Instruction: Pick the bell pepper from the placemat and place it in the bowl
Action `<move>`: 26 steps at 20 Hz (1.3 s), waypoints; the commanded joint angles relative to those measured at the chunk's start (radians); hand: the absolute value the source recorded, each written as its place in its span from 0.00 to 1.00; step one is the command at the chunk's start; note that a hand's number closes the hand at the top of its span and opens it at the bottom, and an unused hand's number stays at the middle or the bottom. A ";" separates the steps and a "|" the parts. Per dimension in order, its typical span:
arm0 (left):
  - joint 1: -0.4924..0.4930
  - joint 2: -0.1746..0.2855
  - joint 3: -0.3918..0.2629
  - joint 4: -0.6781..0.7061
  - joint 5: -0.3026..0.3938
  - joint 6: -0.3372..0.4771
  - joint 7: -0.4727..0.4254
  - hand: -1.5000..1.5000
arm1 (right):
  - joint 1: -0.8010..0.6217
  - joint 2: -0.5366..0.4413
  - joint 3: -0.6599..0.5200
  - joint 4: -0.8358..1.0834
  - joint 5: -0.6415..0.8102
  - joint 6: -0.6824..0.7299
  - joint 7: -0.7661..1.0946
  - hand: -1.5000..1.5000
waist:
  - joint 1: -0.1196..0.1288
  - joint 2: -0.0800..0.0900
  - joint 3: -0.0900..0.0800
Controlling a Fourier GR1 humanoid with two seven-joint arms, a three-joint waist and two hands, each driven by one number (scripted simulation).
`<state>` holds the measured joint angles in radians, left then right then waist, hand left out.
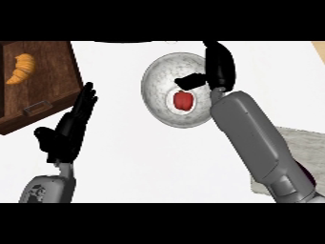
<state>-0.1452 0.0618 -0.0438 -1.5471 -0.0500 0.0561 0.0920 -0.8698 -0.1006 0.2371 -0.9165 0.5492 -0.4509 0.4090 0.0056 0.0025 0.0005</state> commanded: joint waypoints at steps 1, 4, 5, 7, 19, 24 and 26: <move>0.042 -0.022 -0.038 -0.033 -0.031 0.018 -0.016 0.50 | 0.041 0.001 -0.060 -0.069 -0.032 -0.103 -0.120 0.00 | 0.000 -0.003 0.000; 0.020 -0.010 -0.004 -0.004 -0.027 0.025 -0.012 0.50 | 0.043 -0.014 -0.076 -0.177 -0.027 -0.077 -0.052 0.00 | -0.009 -0.006 0.000; 0.023 0.004 -0.004 -0.072 -0.004 0.003 0.028 0.50 | 0.091 0.008 -0.071 -0.230 -0.032 -0.105 -0.044 0.00 | -0.010 -0.008 0.000; 0.010 -0.008 -0.003 -0.026 0.002 -0.001 0.036 0.50 | 0.075 0.002 -0.129 -0.211 -0.069 -0.088 -0.034 0.00 | -0.006 -0.004 0.000; -0.026 0.006 0.042 0.033 0.006 -0.008 -0.012 0.50 | 0.457 -0.051 -0.166 -0.720 -0.268 0.093 -0.033 0.00 | -0.014 -0.005 -0.001; 0.060 -0.007 -0.003 -0.055 -0.012 -0.014 -0.014 0.50 | 0.555 -0.094 -0.213 -0.764 -0.376 0.215 -0.135 0.00 | -0.006 -0.004 0.000; -0.001 -0.046 -0.021 -0.008 -0.039 0.027 0.020 0.50 | 0.618 -0.038 -0.135 -0.828 -0.305 0.175 -0.120 0.00 | -0.009 -0.004 0.000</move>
<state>-0.1341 0.0449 -0.0386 -1.5429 -0.0669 0.0574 0.0778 -0.3485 -0.1607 0.0583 -1.6575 0.2303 -0.2936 0.3042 -0.0039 -0.0015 0.0001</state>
